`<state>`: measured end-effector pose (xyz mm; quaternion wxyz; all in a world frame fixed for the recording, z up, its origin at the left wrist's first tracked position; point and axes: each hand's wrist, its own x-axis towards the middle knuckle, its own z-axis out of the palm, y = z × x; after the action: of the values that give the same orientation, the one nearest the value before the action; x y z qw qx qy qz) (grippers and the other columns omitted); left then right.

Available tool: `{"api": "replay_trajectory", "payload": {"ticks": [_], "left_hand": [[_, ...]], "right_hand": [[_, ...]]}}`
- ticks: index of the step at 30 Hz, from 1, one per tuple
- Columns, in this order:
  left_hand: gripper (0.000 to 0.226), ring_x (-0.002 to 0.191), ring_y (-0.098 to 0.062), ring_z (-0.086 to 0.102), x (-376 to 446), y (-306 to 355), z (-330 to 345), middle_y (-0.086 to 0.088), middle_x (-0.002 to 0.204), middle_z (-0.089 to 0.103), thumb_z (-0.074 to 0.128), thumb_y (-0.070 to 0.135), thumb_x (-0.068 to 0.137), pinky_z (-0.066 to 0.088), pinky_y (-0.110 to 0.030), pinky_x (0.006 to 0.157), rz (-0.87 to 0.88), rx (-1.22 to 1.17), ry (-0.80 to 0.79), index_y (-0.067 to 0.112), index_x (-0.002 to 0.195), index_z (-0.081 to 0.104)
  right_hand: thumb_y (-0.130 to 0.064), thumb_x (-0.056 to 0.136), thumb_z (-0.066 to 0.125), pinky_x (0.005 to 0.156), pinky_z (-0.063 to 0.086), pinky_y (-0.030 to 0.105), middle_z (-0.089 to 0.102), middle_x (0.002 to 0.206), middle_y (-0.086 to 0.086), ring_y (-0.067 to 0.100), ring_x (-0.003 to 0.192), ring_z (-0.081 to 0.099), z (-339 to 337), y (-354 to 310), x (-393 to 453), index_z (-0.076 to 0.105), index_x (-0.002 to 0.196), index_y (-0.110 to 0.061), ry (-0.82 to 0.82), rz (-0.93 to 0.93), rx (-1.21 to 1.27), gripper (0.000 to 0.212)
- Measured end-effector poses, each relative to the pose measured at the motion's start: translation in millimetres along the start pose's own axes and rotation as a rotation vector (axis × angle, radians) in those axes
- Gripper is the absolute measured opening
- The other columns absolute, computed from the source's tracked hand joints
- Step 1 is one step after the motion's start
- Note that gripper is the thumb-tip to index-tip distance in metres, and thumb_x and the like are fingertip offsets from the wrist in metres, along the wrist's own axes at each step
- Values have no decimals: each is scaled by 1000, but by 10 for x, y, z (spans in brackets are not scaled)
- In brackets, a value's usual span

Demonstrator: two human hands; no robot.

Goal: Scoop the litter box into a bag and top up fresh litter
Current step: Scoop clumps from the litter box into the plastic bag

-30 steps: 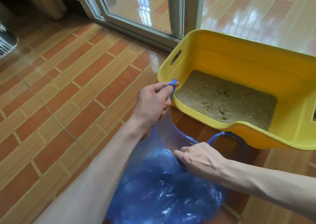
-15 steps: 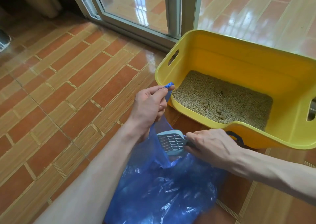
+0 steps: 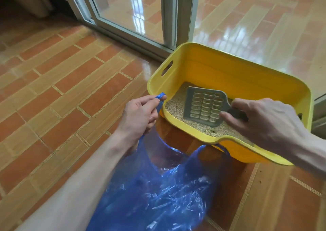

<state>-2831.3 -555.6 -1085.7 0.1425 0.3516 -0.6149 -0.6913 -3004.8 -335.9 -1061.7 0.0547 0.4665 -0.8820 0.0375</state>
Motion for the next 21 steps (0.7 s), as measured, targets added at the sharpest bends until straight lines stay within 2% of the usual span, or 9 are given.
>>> {"api": "replay_trajectory", "payload": {"ticks": [3,6,9,11,15,21], "left_hand": [[27,38,-8,17,2,0,16,2,53,25,48,15,106,17,-14,38,1,-2,1,11,112,75],[27,39,-9,16,6,-14,33,2,54,24,49,16,106,16,-14,39,2,2,3,12,112,75],[27,39,-8,16,15,-27,39,3,53,24,49,15,106,16,-14,38,2,-4,1,11,112,75],[27,39,-8,17,22,-33,49,3,52,25,49,15,106,16,-14,38,-1,-1,4,11,112,75],[27,39,-8,16,35,-42,72,4,52,24,48,14,107,15,-14,38,-1,-1,0,10,113,74],[27,39,-7,16,52,-53,90,4,51,25,48,15,107,14,-14,38,-3,-9,-11,8,115,73]], "right_hand": [[-59,94,48,43,24,22,43,52,-6,24,48,47,181,294,121,55,82,-25,-41,18,-101,36],[-56,96,49,42,27,24,52,58,-3,23,50,50,405,542,146,61,87,-23,-107,-5,-242,36],[-52,98,50,41,35,25,59,63,-3,20,51,54,533,665,105,60,86,-23,-131,-48,-308,33],[-52,99,50,40,33,25,63,69,-4,18,53,57,578,663,80,59,88,-23,-149,-70,-366,32],[-49,99,52,43,28,26,66,72,-4,19,55,61,626,658,64,59,87,-23,-165,-55,-407,30],[-49,101,47,49,35,28,67,78,-5,17,61,59,615,663,68,59,91,-23,-205,-47,-396,31]]}}
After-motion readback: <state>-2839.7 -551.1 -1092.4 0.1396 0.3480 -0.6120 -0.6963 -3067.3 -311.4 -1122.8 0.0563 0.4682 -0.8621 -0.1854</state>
